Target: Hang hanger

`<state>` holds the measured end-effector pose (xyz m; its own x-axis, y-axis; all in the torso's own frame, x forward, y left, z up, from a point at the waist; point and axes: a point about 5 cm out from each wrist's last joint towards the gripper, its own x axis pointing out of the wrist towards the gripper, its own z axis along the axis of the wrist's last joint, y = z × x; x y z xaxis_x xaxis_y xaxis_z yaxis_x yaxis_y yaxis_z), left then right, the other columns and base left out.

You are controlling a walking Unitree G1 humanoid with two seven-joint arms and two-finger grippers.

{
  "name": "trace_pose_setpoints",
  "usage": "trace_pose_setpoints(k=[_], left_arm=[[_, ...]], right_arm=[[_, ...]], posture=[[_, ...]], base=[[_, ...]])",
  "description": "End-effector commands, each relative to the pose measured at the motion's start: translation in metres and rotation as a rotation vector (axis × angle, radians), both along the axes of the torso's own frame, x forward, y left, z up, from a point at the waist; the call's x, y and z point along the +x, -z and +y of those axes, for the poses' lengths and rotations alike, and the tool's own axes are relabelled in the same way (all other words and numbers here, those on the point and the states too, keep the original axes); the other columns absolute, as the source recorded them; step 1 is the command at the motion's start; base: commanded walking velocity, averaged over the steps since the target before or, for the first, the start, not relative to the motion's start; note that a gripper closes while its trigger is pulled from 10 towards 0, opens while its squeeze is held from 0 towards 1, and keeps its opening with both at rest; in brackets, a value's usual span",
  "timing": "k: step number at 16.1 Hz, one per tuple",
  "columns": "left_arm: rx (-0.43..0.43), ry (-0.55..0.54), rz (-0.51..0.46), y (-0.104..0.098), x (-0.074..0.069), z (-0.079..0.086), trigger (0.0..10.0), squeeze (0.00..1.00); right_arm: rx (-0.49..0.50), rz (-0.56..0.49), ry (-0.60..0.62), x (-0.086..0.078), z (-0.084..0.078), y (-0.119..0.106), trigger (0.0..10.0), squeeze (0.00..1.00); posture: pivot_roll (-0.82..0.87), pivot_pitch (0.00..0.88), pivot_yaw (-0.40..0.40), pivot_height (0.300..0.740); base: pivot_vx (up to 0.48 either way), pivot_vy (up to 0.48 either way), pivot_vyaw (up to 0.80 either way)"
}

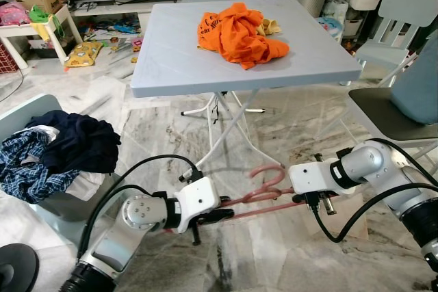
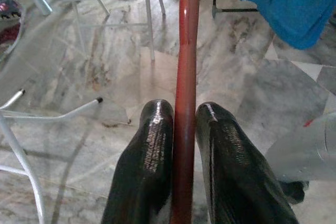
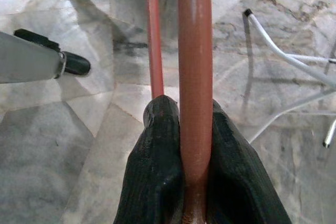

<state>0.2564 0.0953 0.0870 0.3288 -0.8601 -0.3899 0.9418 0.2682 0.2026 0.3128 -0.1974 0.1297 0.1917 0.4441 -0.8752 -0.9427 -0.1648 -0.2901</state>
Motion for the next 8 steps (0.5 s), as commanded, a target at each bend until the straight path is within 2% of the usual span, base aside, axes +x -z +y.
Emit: trace_pose_setpoints(k=[1,4,8], left_arm=[[-0.014,-0.048,-0.041,-0.004,0.003,0.004,10.0,1.0],[-0.099,-0.145,-0.149,-0.025,0.01,0.005,10.0,1.0],[-0.247,-0.34,-0.222,-0.047,0.007,0.016,10.0,1.0]], right_arm=[[0.007,-0.048,-0.007,0.005,0.004,-0.003,0.0,0.0],[0.006,-0.104,0.058,0.011,0.0,0.005,0.0,0.0],[0.047,-0.185,0.182,0.017,-0.007,0.014,0.0,0.0]], posture=[[-0.1,0.016,0.022,0.74],[-0.09,0.018,0.016,0.74],[-0.08,0.027,0.011,0.74]], base=[[0.0,0.0,0.0],[0.0,0.0,0.0],[0.0,0.0,0.0]])
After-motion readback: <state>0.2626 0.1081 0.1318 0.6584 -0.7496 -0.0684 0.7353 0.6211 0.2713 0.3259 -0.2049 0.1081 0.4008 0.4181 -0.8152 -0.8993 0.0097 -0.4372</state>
